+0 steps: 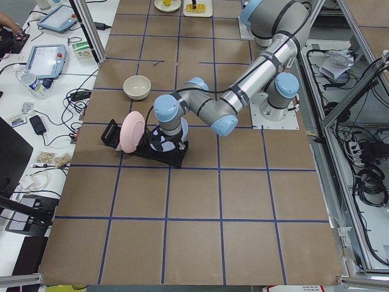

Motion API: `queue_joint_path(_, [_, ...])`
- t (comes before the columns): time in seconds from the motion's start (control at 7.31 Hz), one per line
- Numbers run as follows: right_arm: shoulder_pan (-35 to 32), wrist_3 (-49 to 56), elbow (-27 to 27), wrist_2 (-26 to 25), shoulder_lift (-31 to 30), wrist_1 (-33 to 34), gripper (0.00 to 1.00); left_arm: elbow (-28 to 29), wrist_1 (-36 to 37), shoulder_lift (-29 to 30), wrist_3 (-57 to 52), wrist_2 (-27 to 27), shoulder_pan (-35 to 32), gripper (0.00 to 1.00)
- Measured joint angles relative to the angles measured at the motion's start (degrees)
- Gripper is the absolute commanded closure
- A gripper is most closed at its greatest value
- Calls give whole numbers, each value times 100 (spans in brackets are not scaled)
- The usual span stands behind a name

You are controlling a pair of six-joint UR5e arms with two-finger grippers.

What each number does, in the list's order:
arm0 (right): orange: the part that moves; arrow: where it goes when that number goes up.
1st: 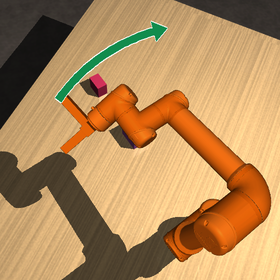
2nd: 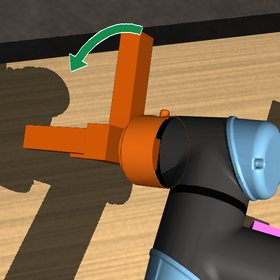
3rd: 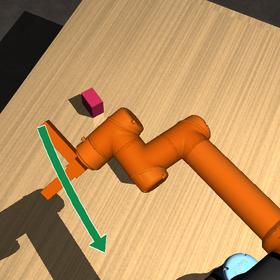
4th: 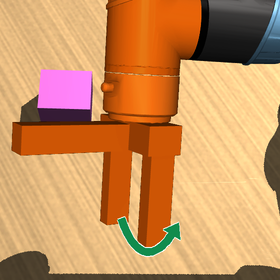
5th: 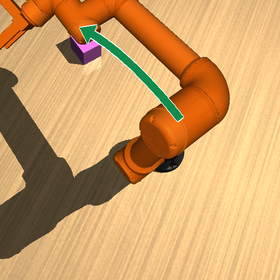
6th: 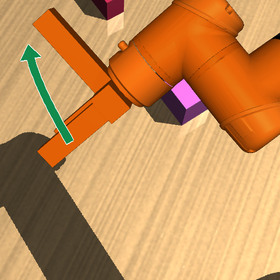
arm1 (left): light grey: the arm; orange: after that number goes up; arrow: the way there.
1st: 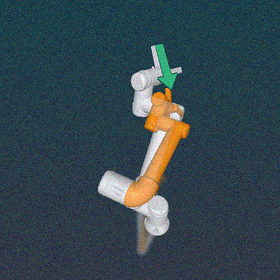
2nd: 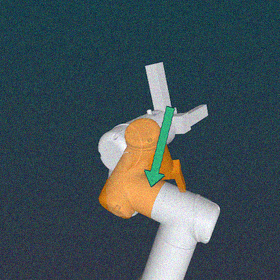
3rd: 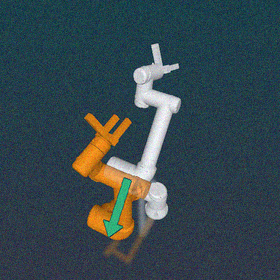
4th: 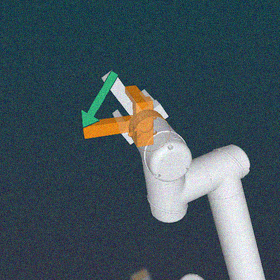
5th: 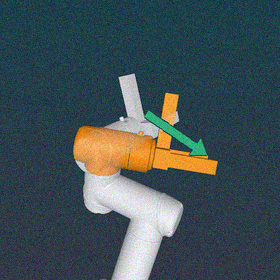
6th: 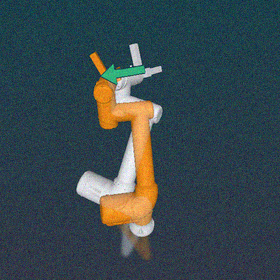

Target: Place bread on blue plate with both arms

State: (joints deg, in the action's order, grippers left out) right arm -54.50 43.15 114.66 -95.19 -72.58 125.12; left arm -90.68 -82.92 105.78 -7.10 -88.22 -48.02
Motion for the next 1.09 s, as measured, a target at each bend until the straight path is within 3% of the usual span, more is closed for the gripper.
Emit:
queue_joint_path(0.27, [0,-3,-7,2,127,48,0,-93,-557,-507,230,350,-496,100])
queue_joint_path(0.41, [0,-2,-11,6,202,165,12,-170,-639,-717,355,655,-905,100])
queue_joint_path(0.55, [1,3,-15,10,252,292,75,-255,-538,-836,543,949,-1388,100])
queue_joint_path(0.68, [1,0,-28,1,292,356,100,-327,-252,-881,824,1112,-1970,100])
queue_joint_path(1.09, [-1,-61,-95,-31,230,306,100,-642,1594,-495,1468,1392,-3504,100])
